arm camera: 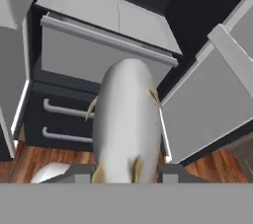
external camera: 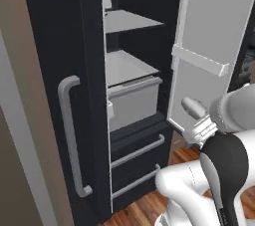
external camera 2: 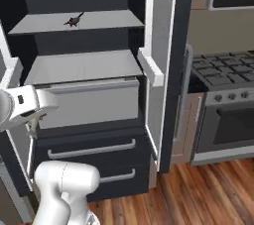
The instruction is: Gather the onion and garlic from the fridge and place them on a tray on the dining counter. Then gather the fishs from the fridge and place them on the other tray.
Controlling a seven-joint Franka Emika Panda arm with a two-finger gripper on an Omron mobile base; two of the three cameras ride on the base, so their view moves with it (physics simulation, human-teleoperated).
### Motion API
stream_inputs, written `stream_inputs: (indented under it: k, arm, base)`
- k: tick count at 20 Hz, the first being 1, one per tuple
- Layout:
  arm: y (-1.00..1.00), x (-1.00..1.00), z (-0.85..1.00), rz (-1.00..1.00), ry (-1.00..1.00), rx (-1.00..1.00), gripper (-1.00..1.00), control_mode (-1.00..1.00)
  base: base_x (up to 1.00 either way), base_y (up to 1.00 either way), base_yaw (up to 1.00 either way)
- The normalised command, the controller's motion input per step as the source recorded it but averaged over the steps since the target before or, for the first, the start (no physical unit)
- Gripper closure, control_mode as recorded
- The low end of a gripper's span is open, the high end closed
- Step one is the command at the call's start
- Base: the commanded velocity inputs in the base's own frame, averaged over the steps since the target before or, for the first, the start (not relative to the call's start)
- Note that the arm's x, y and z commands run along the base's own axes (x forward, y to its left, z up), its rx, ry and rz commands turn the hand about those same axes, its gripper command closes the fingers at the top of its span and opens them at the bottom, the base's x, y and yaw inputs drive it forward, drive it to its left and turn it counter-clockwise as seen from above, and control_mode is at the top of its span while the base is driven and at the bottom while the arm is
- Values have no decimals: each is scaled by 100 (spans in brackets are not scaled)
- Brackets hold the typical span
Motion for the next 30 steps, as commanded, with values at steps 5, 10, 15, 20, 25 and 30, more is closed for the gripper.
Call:
stream_inputs:
  k: [5, 10, 15, 20, 25, 30]
  arm:
    - [0, 0, 0, 0, 0, 0, 100, 100]
    - [0, 0, 0, 0, 0, 0, 100, 100]
    - [0, 0, 0, 0, 0, 0, 100, 100]
    - [0, 0, 0, 0, 0, 0, 100, 100]
    - [0, 0, 0, 0, 0, 0, 100, 100]
    - [0, 0, 0, 0, 0, 0, 100, 100]
  base:
    - [-55, 51, -52]
    - [-51, 39, -56]
    - [-56, 38, -56]
    - [-75, 36, -54]
    - [-83, 36, -52]
    - [-99, 15, -44]
